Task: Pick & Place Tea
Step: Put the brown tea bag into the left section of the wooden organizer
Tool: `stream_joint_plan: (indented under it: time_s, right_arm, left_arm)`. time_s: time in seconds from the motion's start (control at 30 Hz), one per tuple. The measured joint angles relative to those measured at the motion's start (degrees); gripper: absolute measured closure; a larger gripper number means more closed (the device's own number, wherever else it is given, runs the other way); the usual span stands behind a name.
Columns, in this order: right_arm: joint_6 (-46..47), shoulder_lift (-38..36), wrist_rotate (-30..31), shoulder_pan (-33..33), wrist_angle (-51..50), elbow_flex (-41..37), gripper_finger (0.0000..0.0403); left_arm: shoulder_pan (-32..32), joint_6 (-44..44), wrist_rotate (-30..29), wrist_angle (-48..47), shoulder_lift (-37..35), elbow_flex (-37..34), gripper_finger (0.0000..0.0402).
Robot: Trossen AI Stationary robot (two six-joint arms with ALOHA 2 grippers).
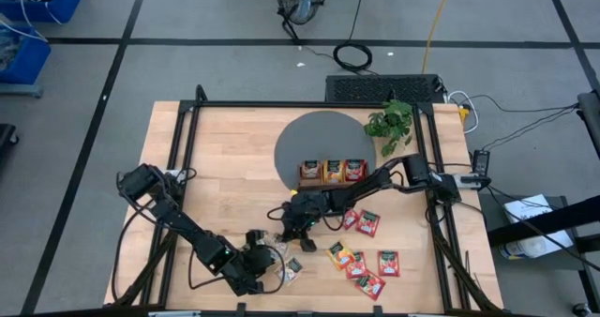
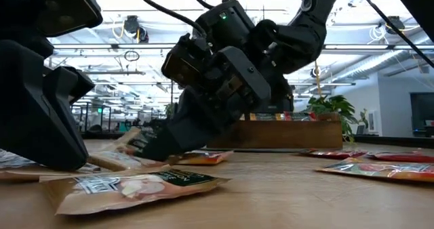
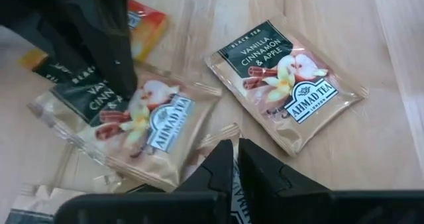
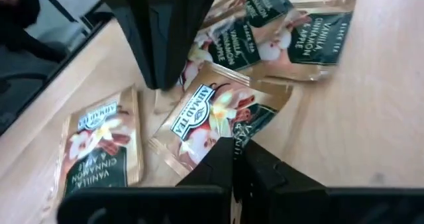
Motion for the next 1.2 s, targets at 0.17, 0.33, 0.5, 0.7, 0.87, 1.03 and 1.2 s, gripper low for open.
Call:
stream_joint_plan:
  time_s: [0.17,0.33,0.5,0.7,0.87,1.03,1.2]
  right_arm:
    - [-5.2,-7.0,4.6,0.0,-10.1,0.1,0.0400]
    - [-10.6,-12.6,10.6,0.3,-18.3,0.1,0.0402]
    - [-14.9,-20.5,17.2,-0.9,-36.0,3.6,0.0402]
    - [-17.7,-25.5,23.4,-4.5,-55.4,12.1,0.0402]
    - [-22.2,-25.5,27.4,-9.2,-62.0,14.3,0.0402]
    - [-22.2,-24.7,29.7,-13.2,-65.9,14.3,0.0403]
    - [-22.4,-22.8,29.9,-15.4,-66.9,14.3,0.0403]
  left_arm:
    - [-0.2,3.2,-1.0,1.9,0.0,0.0,0.0371]
    - [-0.2,5.1,-1.5,2.6,0.0,0.0,0.0371]
    - [-0.4,6.1,-2.6,2.3,0.0,-0.1,0.0371]
    - [-0.5,8.5,-3.6,2.1,0.0,-0.1,0.0371]
    - [-0.7,9.5,-3.9,1.7,0.0,-0.1,0.0371]
    - [-1.6,8.8,-4.4,0.8,0.0,-0.1,0.0371]
    - [-1.7,8.8,-4.7,0.6,0.0,-0.1,0.0371]
